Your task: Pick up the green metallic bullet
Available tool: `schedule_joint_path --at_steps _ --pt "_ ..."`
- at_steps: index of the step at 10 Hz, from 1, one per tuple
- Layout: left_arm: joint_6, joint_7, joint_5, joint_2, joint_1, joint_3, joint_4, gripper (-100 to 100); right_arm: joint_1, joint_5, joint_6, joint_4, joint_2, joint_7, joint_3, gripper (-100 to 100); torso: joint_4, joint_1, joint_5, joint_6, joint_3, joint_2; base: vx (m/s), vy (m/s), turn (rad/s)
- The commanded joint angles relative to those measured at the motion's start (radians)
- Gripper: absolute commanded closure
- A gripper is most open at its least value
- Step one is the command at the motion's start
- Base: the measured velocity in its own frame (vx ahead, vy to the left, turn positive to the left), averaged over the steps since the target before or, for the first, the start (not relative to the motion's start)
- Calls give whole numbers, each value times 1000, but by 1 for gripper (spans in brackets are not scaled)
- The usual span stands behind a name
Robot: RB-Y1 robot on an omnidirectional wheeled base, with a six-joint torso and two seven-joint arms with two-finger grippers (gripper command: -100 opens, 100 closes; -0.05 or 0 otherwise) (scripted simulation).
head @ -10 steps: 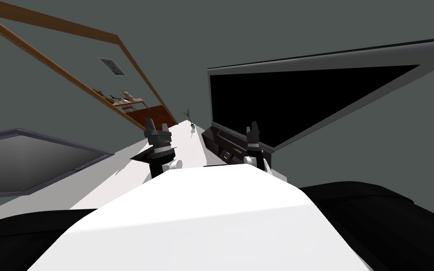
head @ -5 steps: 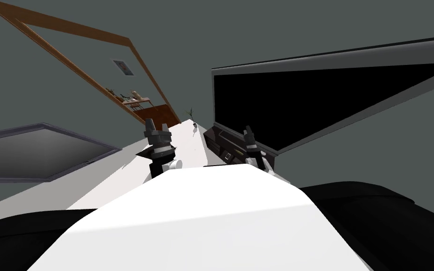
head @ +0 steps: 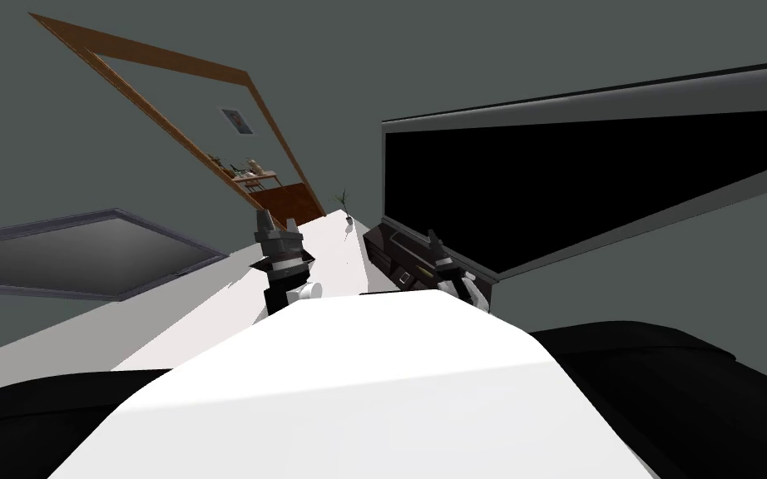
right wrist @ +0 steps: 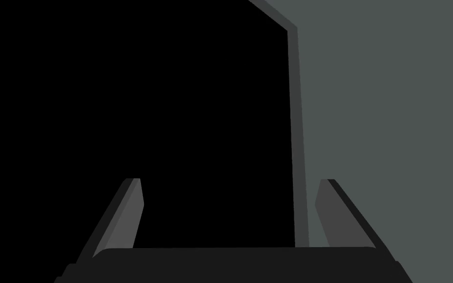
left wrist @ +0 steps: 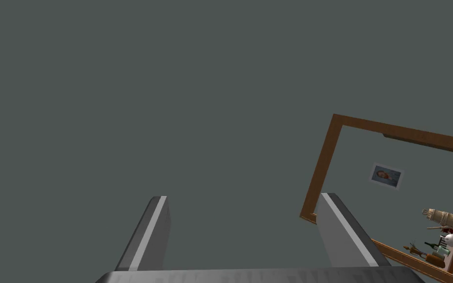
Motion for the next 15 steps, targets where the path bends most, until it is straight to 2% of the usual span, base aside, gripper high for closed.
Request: schedule_joint_path --at_steps 1,2,3,4,5,8,9,10,11,13,14,15 --pt "0 0 0 0 0 0 0 0 1 16 2 38 -50 2 5 -100 0 0 0 0 0 0 7 -8 166" --pt "0 0 0 0 0 0 0 0 -1 33 1 75 -86 8 13 -100 0 0 0 0 0 0 9 -16 211" --pt "0 0 0 0 0 0 0 0 -1 33 1 78 -94 8 13 -100 0 -1 0 0 0 0 7 -18 57" --pt "0 0 0 0 0 0 0 0 -4 50 -1 111 -135 14 22 -100 0 0 0 0 0 0 7 -11 124" --pt "0 0 0 0 0 0 0 0 -4 50 -1 118 -135 14 22 -100 0 0 0 0 0 0 6 -10 89" --pt "0 0 0 0 0 0 0 0 -10 103 -6 230 -238 34 56 -100 0 0 0 -1 0 -1 10 -6 203" --pt "0 0 0 0 0 0 0 0 -10 103 -6 245 -252 34 56 -100 0 0 0 0 0 -1 9 -6 64" --pt "0 0 0 0 0 0 0 0 -12 122 -9 270 -289 40 71 -100 0 0 0 0 0 0 7 3 163" --pt "0 0 0 0 0 0 0 0 -12 122 -9 288 -289 40 71 -100 0 1 0 0 0 0 6 1 77" --pt "0 0 0 0 0 0 0 0 -15 160 -14 367 -353 53 105 -100 0 1 0 0 0 0 7 11 184" --pt "0 0 0 0 0 0 0 0 -15 160 -14 377 -357 53 105 -100 0 2 0 0 0 0 12 10 75" --pt "0 0 0 0 0 0 0 0 -16 179 -17 418 -389 60 125 -100 0 2 0 0 0 0 14 16 137"
